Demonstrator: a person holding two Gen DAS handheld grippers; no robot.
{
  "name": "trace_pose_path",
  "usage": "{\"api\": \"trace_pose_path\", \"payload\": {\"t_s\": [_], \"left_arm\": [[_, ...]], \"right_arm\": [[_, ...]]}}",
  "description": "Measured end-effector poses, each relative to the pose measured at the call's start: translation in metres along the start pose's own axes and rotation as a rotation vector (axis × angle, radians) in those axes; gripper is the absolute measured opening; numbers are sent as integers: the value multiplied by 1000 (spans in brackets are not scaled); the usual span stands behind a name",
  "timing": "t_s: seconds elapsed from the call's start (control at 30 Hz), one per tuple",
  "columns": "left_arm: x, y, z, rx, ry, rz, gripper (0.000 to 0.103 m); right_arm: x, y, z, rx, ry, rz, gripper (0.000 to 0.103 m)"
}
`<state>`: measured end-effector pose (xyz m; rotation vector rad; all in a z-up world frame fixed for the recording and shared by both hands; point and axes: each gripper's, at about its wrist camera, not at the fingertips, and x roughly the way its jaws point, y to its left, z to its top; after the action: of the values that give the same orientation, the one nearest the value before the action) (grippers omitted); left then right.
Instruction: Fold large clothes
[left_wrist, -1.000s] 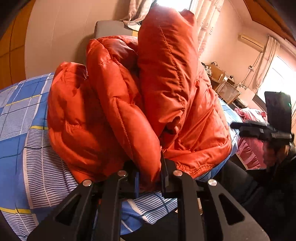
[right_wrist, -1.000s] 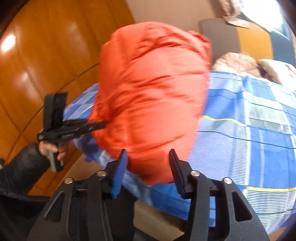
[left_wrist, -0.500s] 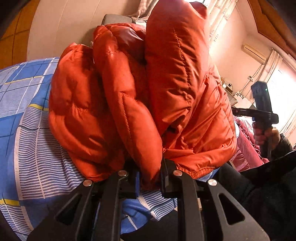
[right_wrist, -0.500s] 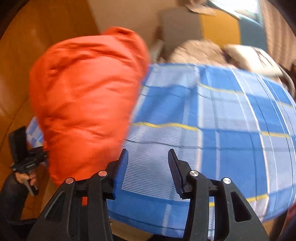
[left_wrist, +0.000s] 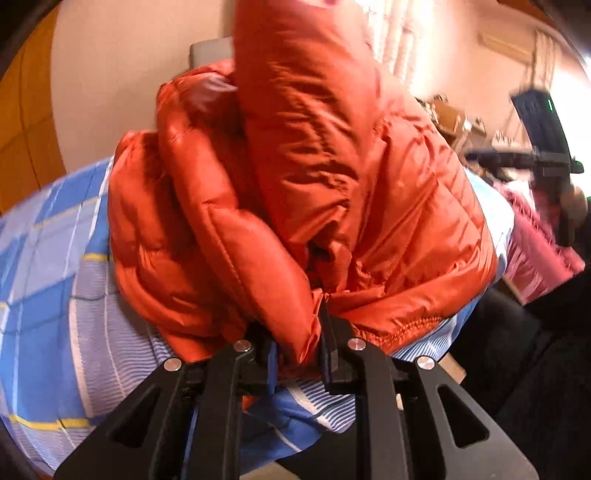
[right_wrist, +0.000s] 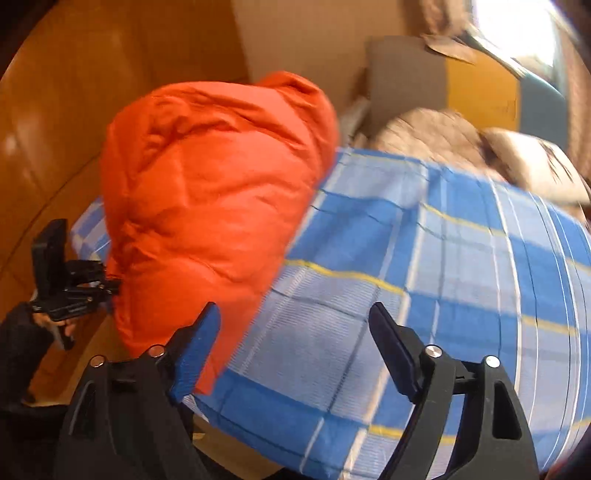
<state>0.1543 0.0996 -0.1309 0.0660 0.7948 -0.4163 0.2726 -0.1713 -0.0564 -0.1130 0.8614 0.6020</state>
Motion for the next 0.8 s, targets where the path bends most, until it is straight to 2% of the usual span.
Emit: {"api": "trace_pose_path", "payload": {"t_s": [0.13,0.3,0.37,0.5,0.53,0.7,0.8], "left_arm": [[-1,-7,4,72,13,8,17],[-3,-23,16,147,25,19,17],[-3,-26,20,151,23,5,17],[0,-23,22,147,18,-16,17],[1,-22,23,144,17,-21,17],[-1,-11,18,148,22,-40,17],[1,-2,15,128,18,-55,17]], "right_arm": [[-1,9,16,-34,-29,42,82],[5,17,28,-72,-21,42,82],[4,21,42,-82,-34,65,73],[4,35,79,-120,-69,121,72],[8,40,90,-136,-71,143,69],[45,63,138,-231,5,183,67],[89,72,160,-255,119,196,68]]}}
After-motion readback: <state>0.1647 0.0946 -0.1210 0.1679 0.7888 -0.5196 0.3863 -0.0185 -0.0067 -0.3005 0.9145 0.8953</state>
